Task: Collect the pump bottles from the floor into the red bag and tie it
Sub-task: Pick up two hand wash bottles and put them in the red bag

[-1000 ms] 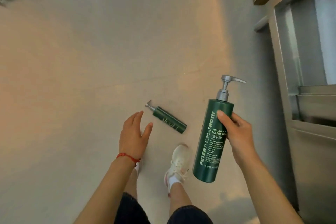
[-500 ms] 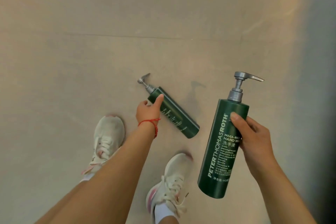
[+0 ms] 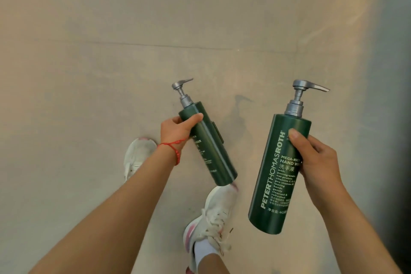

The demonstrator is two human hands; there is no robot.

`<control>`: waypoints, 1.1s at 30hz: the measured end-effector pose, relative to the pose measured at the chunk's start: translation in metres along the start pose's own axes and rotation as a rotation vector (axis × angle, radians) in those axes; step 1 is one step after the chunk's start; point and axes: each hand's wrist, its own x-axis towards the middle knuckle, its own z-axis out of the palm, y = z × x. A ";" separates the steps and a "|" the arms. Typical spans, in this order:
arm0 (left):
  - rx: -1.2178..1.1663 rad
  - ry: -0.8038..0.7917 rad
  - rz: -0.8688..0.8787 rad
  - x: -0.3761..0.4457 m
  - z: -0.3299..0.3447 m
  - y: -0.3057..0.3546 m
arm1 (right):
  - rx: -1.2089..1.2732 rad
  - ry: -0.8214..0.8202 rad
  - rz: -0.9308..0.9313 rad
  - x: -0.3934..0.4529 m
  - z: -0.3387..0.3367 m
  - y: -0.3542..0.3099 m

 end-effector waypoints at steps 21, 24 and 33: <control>0.168 -0.318 0.332 -0.367 -0.112 0.303 | 0.228 0.009 -0.115 -0.292 0.005 -0.292; 0.146 -0.333 0.367 -0.405 -0.125 0.342 | 0.240 0.013 -0.147 -0.329 0.008 -0.332; 0.181 -0.341 0.447 -0.462 -0.144 0.435 | 0.286 0.018 -0.226 -0.374 0.016 -0.425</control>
